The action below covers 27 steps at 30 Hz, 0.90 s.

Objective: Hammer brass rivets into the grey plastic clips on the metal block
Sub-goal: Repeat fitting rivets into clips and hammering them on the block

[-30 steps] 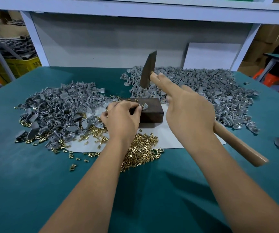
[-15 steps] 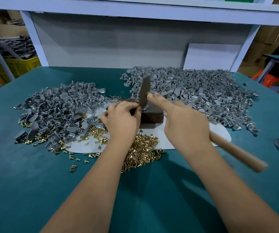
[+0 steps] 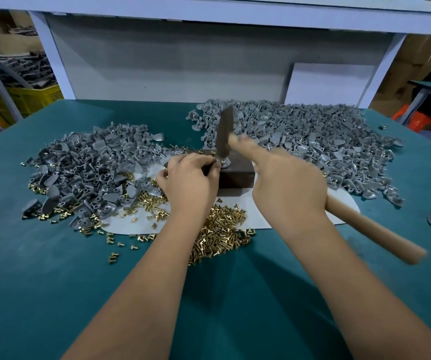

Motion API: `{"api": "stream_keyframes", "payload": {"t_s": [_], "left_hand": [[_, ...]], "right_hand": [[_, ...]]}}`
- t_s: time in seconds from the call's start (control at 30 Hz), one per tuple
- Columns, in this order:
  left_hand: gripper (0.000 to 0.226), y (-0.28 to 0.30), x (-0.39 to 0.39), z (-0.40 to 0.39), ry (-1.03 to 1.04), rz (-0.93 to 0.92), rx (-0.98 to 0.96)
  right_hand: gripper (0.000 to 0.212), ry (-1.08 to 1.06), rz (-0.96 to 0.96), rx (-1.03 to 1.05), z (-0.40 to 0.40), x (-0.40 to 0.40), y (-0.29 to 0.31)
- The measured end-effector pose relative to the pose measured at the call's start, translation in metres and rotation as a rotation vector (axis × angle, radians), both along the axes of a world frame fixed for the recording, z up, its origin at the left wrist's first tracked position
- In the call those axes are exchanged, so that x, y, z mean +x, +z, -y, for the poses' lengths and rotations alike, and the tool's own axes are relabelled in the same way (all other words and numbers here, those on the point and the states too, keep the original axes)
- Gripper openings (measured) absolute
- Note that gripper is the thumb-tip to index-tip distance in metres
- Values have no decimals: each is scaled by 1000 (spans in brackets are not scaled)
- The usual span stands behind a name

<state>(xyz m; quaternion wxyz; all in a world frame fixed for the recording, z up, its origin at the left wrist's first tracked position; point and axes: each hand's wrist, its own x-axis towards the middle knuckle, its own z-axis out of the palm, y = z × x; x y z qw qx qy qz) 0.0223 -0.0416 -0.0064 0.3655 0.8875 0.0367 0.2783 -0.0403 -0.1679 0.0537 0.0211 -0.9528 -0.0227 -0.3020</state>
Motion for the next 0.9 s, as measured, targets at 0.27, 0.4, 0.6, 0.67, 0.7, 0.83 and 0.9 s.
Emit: {"api": "stream_keyframes", "payload": {"t_s": [0.27,0.4,0.6,0.67,0.7,0.83,0.9], "left_hand": [[18,0,0,0,-5,-22,-13],[19,1,0,-1,-6,-63,-1],[17,3,2,-4,-59,-112,-121],[14,3,3,-6,-95,-119,-177],[13,4,3,-6,-110,-124,-206],[11,8,2,-8,-141,-153,-300],[13,9,1,-8,-158,-164,-333]], "right_hand": [[73,26,-1,-25,4,8,7],[62,14,-126,106,14,19,10],[52,-108,-91,318,26,40,-2],[51,-157,-117,315,33,40,-14],[52,-177,-141,310,37,40,-19],[41,-242,-227,232,49,43,-33],[27,-246,-229,206,52,45,-35]]}}
